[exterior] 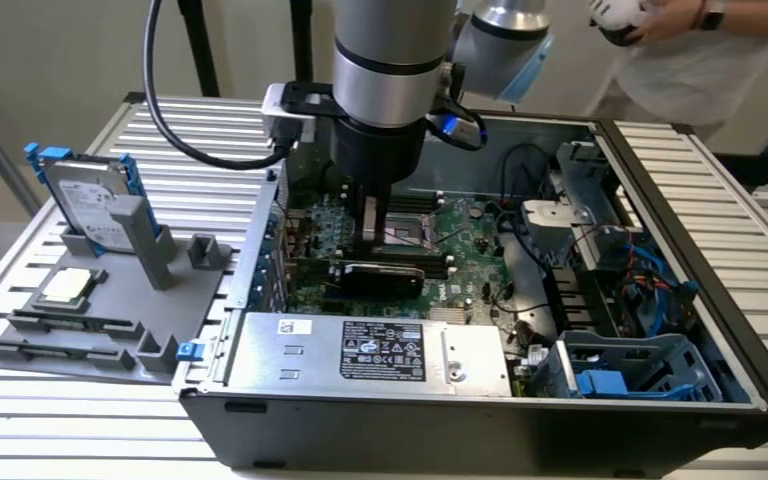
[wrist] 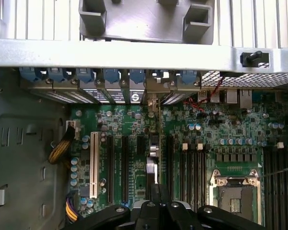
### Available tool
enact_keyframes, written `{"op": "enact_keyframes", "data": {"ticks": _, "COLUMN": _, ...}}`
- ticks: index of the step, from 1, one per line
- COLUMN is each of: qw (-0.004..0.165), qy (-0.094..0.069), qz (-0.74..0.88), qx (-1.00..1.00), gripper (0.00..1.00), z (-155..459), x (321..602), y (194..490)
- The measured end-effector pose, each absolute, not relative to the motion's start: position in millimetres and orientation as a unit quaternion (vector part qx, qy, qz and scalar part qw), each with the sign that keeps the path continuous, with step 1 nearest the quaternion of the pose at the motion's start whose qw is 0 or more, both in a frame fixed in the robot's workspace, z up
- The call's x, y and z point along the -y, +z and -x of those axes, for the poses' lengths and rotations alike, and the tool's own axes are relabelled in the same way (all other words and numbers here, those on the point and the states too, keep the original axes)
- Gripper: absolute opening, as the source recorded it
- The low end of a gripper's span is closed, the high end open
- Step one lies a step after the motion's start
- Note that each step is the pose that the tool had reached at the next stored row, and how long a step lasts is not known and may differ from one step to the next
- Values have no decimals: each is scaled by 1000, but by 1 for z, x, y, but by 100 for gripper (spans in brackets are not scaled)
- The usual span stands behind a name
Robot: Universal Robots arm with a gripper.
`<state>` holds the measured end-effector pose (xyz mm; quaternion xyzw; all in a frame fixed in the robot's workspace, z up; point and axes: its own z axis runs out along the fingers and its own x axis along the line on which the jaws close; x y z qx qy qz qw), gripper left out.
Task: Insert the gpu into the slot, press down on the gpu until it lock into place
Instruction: 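Press down on the gpu until it lock into place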
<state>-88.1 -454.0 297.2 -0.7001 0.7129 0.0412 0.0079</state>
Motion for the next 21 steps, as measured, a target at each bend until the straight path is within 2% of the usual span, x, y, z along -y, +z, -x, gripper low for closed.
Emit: {"op": "enact_keyframes", "data": {"ticks": 21, "qw": 7, "qy": 39, "qz": 712, "qx": -701, "gripper": 11, "z": 91, "x": 446, "y": 272}}
